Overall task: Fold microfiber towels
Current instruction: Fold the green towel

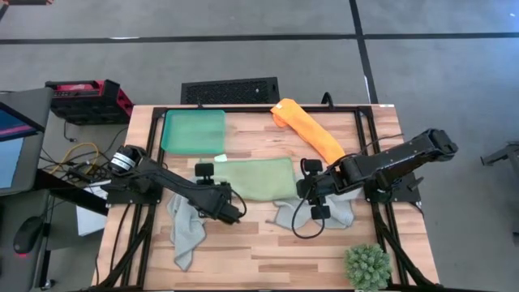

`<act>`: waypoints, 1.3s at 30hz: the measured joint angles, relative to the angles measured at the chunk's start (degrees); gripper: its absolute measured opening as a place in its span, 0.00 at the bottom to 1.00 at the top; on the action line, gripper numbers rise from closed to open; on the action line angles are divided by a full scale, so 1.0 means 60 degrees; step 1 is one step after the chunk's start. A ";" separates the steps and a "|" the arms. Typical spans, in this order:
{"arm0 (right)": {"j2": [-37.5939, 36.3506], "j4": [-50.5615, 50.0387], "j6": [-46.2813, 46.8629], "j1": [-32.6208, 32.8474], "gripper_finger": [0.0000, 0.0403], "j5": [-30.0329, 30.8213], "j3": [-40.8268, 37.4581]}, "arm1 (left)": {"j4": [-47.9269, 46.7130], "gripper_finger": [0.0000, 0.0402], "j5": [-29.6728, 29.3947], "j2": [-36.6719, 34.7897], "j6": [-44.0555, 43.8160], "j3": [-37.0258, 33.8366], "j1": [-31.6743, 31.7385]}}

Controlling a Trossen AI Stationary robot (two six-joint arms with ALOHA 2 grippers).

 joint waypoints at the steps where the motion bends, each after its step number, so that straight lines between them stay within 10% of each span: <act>1: 0.0000 0.0000 0.0000 0.0002 0.38 0.0000 0.0000 | 0.0296 0.00 -0.0035 0.0013 0.0285 0.0000 0.0080; 18: 0.0000 -0.0281 0.0004 0.0004 0.38 0.0000 0.0000 | 0.8035 0.00 0.0297 0.0066 0.6599 0.0004 0.2430; 39: 0.0000 -0.0387 0.0011 0.0000 0.38 0.0000 0.0007 | 1.2233 0.00 0.1539 0.0706 0.8809 0.0011 0.3018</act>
